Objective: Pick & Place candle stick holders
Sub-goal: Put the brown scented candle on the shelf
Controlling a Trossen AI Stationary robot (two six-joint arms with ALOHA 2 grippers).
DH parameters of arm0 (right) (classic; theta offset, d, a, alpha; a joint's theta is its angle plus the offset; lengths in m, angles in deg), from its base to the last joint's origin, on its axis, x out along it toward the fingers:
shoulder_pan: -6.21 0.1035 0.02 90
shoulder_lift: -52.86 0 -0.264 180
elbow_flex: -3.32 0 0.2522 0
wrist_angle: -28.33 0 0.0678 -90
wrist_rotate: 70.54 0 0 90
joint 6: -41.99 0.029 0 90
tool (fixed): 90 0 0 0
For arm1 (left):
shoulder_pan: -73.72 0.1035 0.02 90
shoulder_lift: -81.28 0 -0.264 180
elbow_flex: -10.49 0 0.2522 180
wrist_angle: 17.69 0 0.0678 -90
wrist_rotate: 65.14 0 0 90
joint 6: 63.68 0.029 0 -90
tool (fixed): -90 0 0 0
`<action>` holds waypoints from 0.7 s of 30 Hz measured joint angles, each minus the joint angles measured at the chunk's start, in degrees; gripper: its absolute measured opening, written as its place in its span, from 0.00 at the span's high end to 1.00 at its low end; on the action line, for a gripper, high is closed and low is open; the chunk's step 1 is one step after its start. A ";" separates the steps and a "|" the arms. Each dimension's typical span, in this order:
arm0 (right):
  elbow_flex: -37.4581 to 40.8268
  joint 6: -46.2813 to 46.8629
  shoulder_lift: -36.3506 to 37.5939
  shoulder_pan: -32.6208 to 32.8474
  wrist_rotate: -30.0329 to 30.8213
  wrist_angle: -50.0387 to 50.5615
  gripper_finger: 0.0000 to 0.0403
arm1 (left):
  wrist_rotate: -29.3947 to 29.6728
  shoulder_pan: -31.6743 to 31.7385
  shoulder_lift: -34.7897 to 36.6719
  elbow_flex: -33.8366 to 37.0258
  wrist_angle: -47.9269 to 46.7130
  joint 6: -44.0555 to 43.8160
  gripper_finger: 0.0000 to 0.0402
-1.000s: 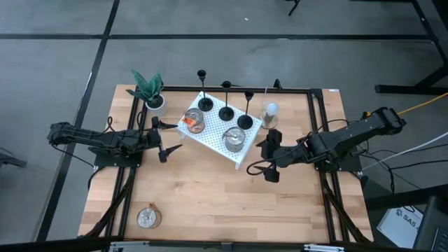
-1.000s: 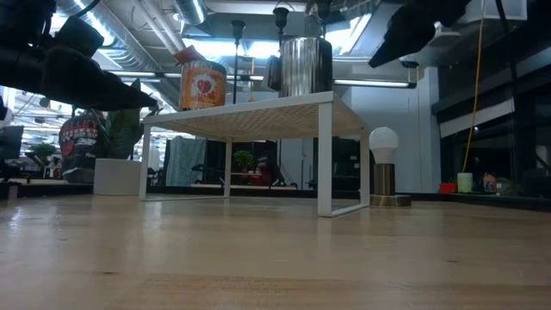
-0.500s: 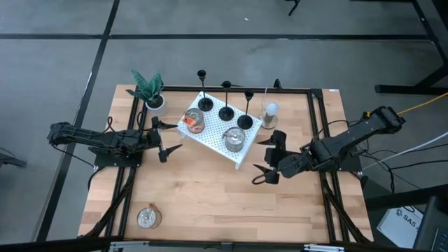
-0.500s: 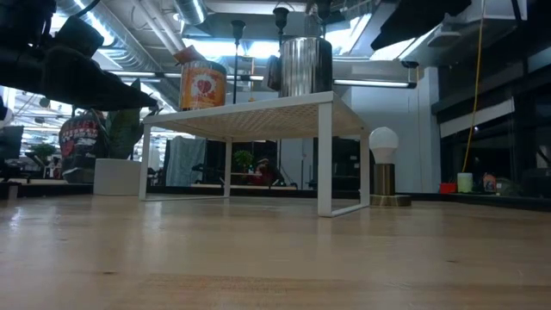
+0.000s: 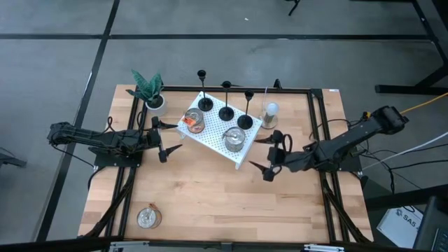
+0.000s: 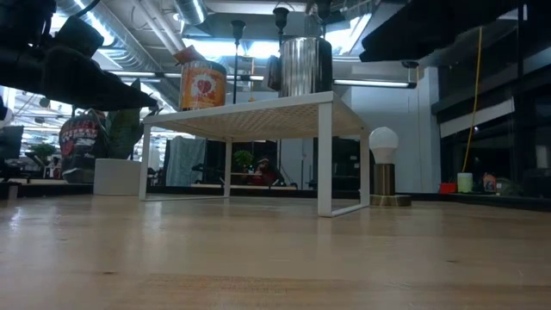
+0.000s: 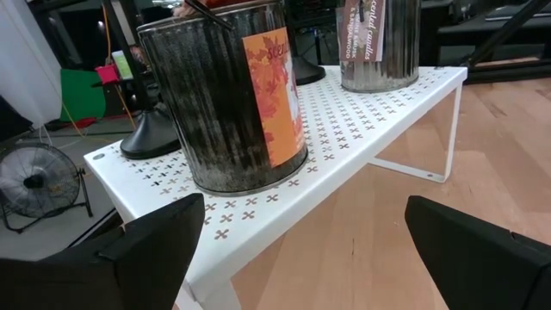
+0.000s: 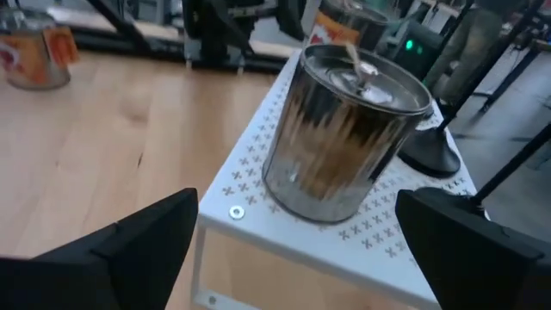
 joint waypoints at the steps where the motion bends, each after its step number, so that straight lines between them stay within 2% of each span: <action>1: 1.04 -0.60 0.14 -0.37 -0.39 -2.29 0.01 | 0.02 0.02 0.00 0.00 -0.02 0.00 0.00; 8: 5.31 -1.04 0.17 -4.16 -4.04 -10.48 0.01 | 0.02 0.00 0.00 0.00 0.00 0.00 0.00; 21: 6.30 -2.53 0.14 -11.34 -12.02 -13.52 0.01 | 0.02 0.02 0.00 -0.02 0.00 0.00 0.00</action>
